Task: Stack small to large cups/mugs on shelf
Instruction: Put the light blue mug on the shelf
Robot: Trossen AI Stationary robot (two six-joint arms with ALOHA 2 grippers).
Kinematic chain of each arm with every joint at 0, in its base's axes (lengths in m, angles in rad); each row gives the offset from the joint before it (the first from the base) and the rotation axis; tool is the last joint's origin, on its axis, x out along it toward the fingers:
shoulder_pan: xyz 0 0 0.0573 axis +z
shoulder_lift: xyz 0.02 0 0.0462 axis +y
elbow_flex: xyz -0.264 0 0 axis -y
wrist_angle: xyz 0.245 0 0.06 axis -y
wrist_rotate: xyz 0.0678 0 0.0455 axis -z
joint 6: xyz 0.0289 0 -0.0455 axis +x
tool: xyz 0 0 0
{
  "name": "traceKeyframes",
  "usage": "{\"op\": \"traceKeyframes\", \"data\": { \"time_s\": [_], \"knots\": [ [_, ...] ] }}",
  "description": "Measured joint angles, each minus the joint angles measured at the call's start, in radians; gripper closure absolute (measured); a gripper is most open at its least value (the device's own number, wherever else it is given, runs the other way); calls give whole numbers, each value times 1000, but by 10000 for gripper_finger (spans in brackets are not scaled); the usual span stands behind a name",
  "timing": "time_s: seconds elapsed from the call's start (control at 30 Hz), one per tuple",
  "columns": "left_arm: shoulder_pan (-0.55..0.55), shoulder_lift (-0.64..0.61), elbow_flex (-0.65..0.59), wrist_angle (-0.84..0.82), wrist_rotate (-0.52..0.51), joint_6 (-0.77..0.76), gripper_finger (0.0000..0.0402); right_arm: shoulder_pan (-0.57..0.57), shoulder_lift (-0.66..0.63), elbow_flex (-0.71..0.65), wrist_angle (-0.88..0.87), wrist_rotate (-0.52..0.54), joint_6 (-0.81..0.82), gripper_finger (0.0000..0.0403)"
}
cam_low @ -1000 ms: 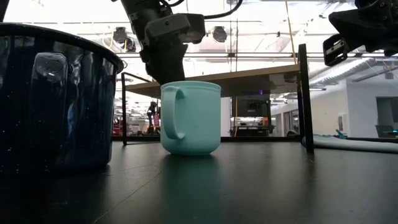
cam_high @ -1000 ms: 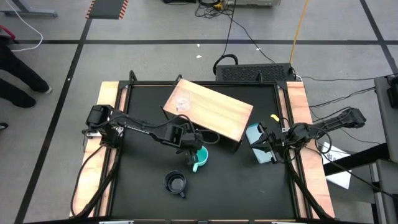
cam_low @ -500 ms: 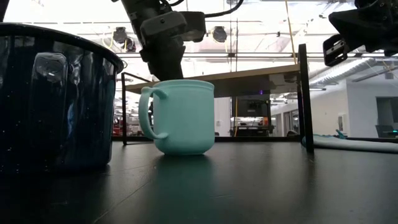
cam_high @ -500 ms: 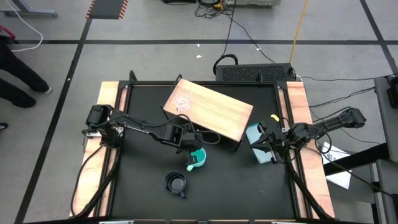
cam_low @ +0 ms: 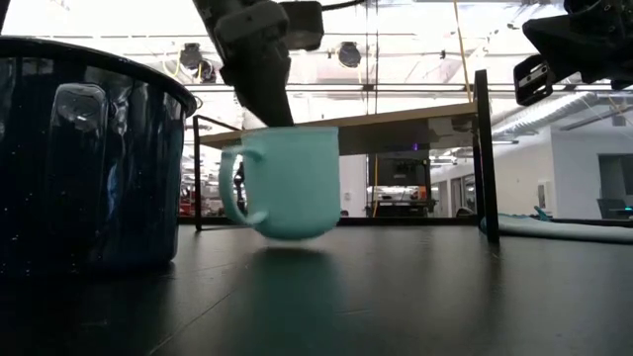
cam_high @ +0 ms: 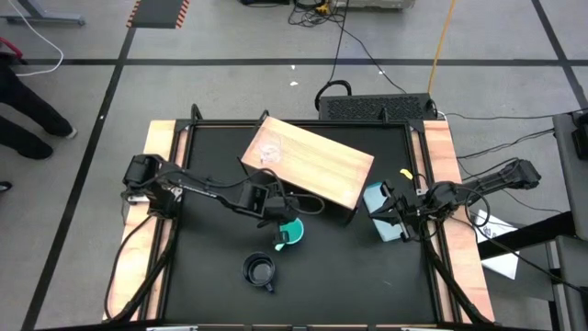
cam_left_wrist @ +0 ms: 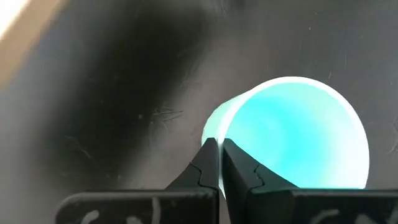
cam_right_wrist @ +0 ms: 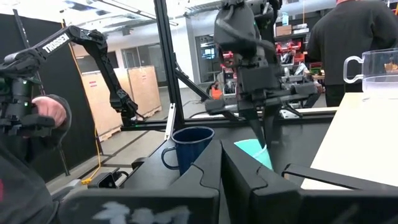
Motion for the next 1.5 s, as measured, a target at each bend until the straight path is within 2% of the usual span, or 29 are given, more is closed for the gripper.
{"op": "traceKeyframes", "data": {
  "time_s": [0.43, 0.7, 0.83, 1.07, 1.5],
  "knots": [
    [22, -175, 0, -77, -22, 9, 400, 0, 0, 0, 1, 0, 3, 403],
    [46, -225, -32, -71, 35, 24, 401, 0, 0, 0, 1, 0, 1, 403],
    [79, -263, -127, 16, 66, 28, 401, 0, 0, 0, 0, 0, 0, 403],
    [117, -374, -331, 297, 165, 38, 401, 0, 0, 0, 0, 0, 0, 403],
    [143, -572, -626, 579, 177, 36, 401, 0, 3, 0, 18, 0, -4, 403]
  ]
}}
